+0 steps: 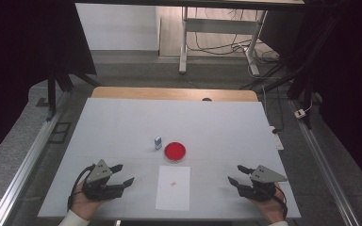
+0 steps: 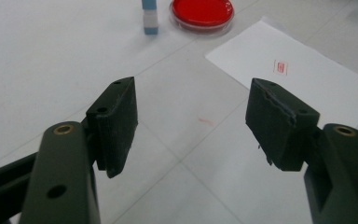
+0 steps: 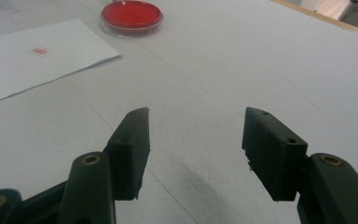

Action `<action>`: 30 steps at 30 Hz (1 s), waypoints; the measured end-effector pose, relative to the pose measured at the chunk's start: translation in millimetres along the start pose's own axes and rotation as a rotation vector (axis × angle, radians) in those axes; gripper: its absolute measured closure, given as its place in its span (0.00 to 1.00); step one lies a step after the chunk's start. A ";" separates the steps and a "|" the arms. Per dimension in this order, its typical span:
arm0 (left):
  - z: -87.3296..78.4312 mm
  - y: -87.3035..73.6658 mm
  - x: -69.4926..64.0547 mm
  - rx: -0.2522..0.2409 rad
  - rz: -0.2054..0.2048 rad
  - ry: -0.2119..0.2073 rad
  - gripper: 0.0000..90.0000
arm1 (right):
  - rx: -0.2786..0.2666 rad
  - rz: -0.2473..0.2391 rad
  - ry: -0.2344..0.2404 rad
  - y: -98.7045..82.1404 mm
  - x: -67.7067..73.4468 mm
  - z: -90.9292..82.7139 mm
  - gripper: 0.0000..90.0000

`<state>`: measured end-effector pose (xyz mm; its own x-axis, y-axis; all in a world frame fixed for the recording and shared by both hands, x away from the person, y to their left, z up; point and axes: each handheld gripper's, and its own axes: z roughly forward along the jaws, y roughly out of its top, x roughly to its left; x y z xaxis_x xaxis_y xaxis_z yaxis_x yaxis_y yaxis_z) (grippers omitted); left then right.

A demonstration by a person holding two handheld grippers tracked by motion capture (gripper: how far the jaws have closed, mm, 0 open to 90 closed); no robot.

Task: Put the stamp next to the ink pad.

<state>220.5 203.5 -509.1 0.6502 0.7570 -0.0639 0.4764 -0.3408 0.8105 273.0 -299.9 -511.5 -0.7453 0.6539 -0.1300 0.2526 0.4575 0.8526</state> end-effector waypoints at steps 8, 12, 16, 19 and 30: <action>-1.5 -4.7 3.5 -0.005 0.000 0.010 0.38 | 0.004 -0.001 0.007 -1.7 -1.7 2.0 0.45; -0.9 -5.4 3.1 0.000 0.004 0.013 0.38 | -0.002 -0.002 0.008 -1.6 -2.3 1.7 0.45; -0.7 -5.6 3.5 0.002 0.005 0.015 0.38 | -0.004 -0.004 0.006 -1.9 -3.3 1.1 0.45; -0.8 -5.6 4.0 0.001 0.003 0.015 0.38 | -0.003 -0.004 0.005 -1.7 -3.1 1.2 0.45; -0.8 -5.6 4.6 0.003 0.001 0.014 0.38 | -0.002 -0.006 0.008 -1.8 -2.9 1.7 0.45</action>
<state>220.4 209.3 -513.5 0.6427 0.7642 -0.0550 0.4776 -0.3435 0.8087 275.8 -301.6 -513.5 -0.7518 0.6462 -0.1310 0.2471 0.4604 0.8526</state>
